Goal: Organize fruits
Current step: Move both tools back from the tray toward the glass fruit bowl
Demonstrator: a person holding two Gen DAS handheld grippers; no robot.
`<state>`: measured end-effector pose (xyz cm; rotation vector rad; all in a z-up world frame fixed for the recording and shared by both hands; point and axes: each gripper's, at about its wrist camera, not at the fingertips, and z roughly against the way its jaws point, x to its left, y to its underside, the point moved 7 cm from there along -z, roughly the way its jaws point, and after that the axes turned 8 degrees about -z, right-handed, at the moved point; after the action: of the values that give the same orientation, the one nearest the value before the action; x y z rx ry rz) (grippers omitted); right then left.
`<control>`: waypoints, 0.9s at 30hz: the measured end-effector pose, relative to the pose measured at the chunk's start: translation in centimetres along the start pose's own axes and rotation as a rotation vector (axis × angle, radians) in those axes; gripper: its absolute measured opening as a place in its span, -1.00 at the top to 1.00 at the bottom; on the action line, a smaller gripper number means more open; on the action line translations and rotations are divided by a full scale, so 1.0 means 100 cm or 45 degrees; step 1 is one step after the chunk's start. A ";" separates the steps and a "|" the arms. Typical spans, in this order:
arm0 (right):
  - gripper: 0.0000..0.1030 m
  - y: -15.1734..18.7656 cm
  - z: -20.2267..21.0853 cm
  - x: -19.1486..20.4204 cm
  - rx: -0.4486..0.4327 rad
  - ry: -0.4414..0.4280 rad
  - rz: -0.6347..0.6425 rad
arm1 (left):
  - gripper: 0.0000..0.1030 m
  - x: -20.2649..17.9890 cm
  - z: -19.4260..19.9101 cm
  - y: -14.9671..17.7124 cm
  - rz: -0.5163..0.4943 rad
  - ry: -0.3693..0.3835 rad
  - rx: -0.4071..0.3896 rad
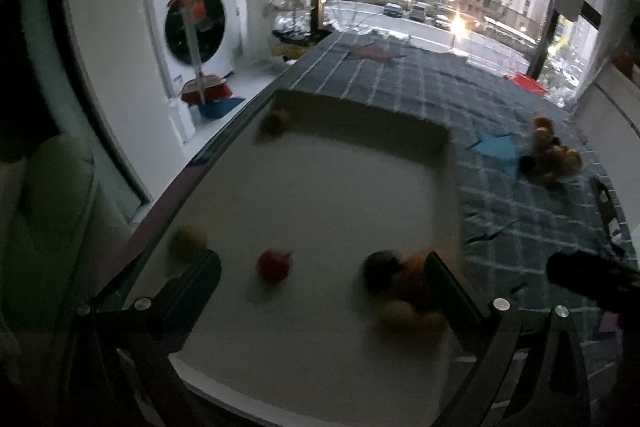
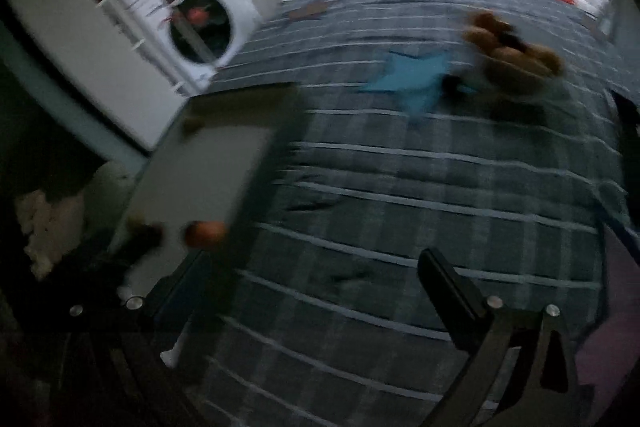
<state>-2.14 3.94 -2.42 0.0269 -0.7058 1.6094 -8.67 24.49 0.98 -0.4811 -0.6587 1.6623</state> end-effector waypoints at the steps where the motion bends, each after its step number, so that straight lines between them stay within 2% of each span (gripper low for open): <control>1: -1.00 -0.001 0.002 -0.011 -0.005 0.024 -0.021 | -0.98 -0.007 0.004 -0.005 -0.015 0.013 -0.006; 6: -1.00 0.003 0.018 -0.083 -0.029 0.187 -0.123 | -0.98 -0.052 0.022 -0.028 -0.093 0.115 -0.024; 12: -1.00 0.015 0.042 -0.146 -0.088 0.399 -0.139 | -0.98 -0.109 0.039 -0.061 -0.158 0.229 -0.039; 15: -1.00 0.025 0.052 -0.169 -0.132 0.520 -0.110 | -0.98 -0.135 0.043 -0.075 -0.212 0.211 -0.057; 17: -1.00 0.031 0.057 -0.179 -0.150 0.554 -0.101 | -0.98 -0.150 0.043 -0.085 -0.251 0.183 -0.072; 22: -0.99 0.041 0.057 -0.182 -0.213 0.552 -0.062 | -0.98 -0.175 0.029 -0.106 -0.322 0.114 -0.125; 27: -0.99 0.043 0.057 -0.181 -0.238 0.541 -0.053 | -0.98 -0.196 -0.016 -0.108 -0.426 0.030 -0.084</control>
<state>-4.82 -14.74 -6.99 -0.4222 -0.5157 1.4395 4.21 6.75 6.01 -0.4113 -0.7355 1.3214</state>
